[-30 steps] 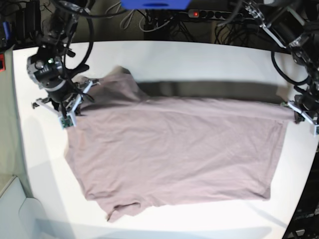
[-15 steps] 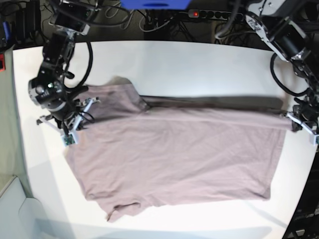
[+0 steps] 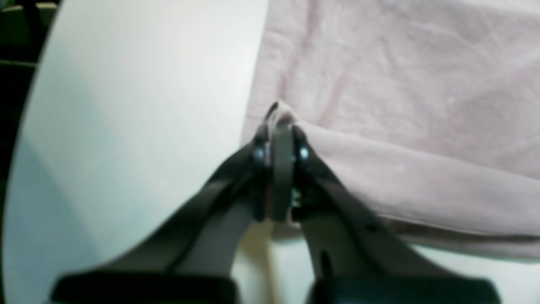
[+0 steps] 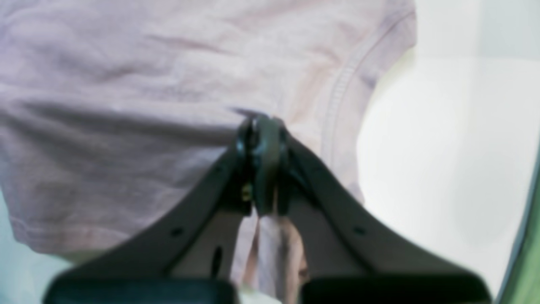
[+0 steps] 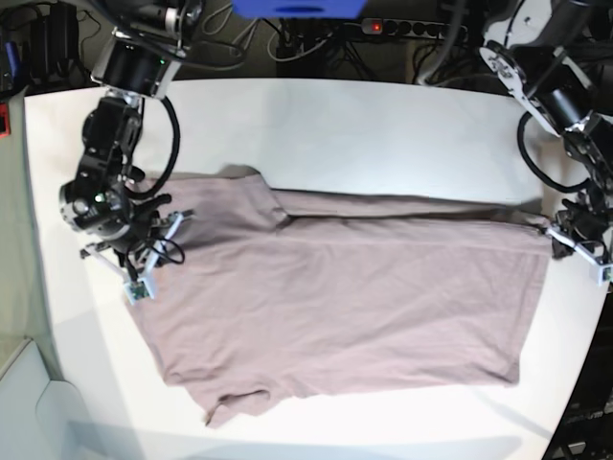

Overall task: Layout the t-shirt on the table in an organized manner, then fold the t-shirt properly
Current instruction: 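Fold the shoulder edge over with both grippers toward the hem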

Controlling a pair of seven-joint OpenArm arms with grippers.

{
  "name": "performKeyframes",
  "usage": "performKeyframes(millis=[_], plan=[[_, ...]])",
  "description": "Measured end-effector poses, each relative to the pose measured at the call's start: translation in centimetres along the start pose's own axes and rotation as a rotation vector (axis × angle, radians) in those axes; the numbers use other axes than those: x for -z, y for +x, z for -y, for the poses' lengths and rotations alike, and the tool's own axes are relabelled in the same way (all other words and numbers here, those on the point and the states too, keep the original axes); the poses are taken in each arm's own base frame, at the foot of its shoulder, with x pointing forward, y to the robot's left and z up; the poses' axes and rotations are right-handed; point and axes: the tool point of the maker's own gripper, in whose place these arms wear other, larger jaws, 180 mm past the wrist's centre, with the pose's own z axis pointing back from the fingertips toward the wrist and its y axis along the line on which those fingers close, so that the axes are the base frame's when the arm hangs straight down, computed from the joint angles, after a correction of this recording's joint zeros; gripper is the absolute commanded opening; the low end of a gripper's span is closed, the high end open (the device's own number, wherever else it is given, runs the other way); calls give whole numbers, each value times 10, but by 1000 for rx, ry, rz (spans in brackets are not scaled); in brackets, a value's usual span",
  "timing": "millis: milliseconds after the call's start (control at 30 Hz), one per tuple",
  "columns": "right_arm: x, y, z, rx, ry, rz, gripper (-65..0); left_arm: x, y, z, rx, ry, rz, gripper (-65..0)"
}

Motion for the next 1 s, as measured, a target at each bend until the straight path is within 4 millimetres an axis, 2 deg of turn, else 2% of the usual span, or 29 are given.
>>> performKeyframes(millis=[267,400,567,800,900,1000], plan=[[8,8,2,7,14,24,-650,10,5,2,-33,-26,12,-648],[9,10,6,2,9,31,-650,11,22,3,-35,-29,41,-648],[9,24,15,-3,-3,61,-650,12,38,6,-35,-36,69,-648],[18,10,9,12,26,18,-650,12,41,6,-37,-37,76,-647],[19,15,8,13,27,46,-650,12,44,7,-37,-39,80,-646],[21,13,7,18,35,46,-650,12,54,7,-36,-38,99,-646]])
